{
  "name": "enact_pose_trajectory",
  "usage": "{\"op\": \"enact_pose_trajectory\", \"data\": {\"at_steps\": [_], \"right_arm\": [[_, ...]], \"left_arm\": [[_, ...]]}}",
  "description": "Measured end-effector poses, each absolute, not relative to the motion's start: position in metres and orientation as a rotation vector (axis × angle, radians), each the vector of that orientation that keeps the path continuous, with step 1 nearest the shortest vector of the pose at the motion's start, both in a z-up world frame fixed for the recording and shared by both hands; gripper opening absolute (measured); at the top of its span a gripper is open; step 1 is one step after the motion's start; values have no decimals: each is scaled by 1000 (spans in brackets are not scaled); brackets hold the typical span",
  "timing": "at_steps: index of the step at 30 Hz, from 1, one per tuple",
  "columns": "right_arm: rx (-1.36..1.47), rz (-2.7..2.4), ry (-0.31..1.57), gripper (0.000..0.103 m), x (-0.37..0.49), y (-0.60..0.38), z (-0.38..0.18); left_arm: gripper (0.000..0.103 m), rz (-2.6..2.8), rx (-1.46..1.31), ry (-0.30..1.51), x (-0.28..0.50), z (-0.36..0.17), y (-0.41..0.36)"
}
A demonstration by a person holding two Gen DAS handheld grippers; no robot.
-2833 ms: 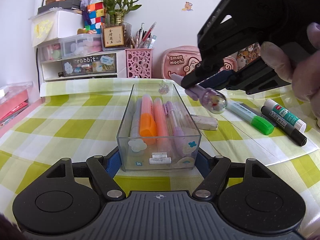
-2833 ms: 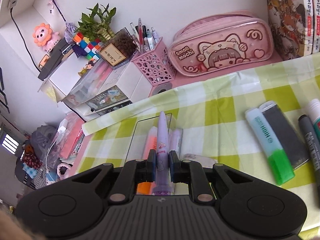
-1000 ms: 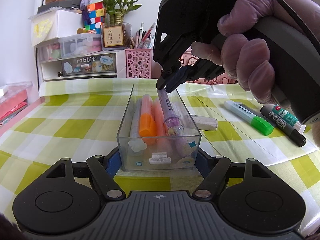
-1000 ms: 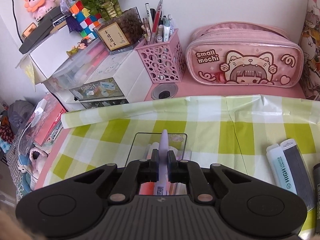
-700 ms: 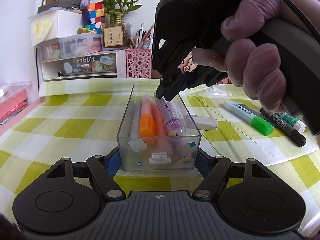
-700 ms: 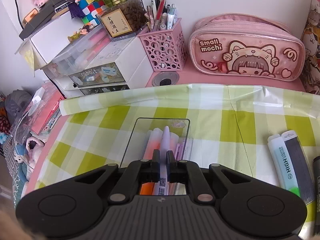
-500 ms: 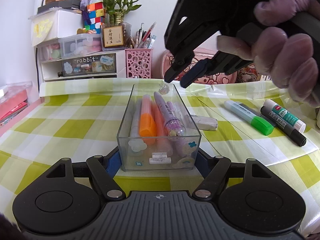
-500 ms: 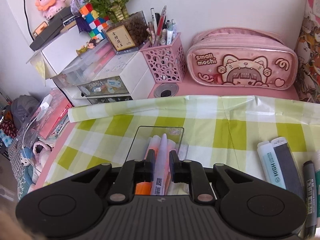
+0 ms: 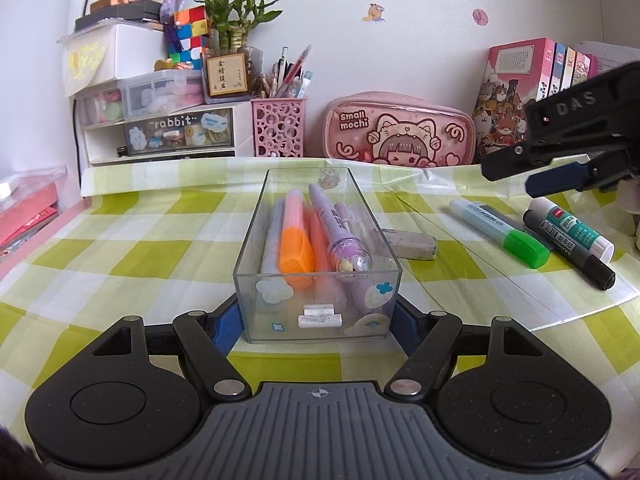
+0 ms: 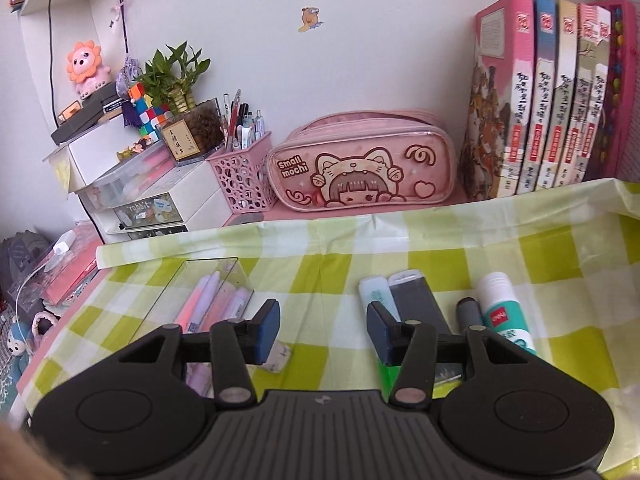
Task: Organize stationery
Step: 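Grasp the green highlighter with the right tool and lift it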
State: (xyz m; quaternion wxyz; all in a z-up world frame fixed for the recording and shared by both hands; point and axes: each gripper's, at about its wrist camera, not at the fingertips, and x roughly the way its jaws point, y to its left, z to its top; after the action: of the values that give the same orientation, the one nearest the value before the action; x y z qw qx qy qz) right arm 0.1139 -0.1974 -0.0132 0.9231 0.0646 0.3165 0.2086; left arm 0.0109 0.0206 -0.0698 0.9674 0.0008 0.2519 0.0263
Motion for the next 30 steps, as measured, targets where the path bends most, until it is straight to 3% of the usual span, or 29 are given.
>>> {"op": "enact_pose_trajectory", "data": {"at_steps": [1,3,15,26,30], "right_arm": [[123,435,639,68,110,-202,-14],[103,450,631,70,104,-208,-16],[12,461,640,70,99,-210,-46],[-114,417,621,45,97,-199,-66],[-132,436,619,28,95,-195,-65]], "left_arm": [[73,54,3,509,10,-70,20],[73,54,3,509,10,-70,20],[73,52,5,510,10,-71,20],[73,51,5,510,10,-70,20],[73,52,5,510,10,-70,20]]}}
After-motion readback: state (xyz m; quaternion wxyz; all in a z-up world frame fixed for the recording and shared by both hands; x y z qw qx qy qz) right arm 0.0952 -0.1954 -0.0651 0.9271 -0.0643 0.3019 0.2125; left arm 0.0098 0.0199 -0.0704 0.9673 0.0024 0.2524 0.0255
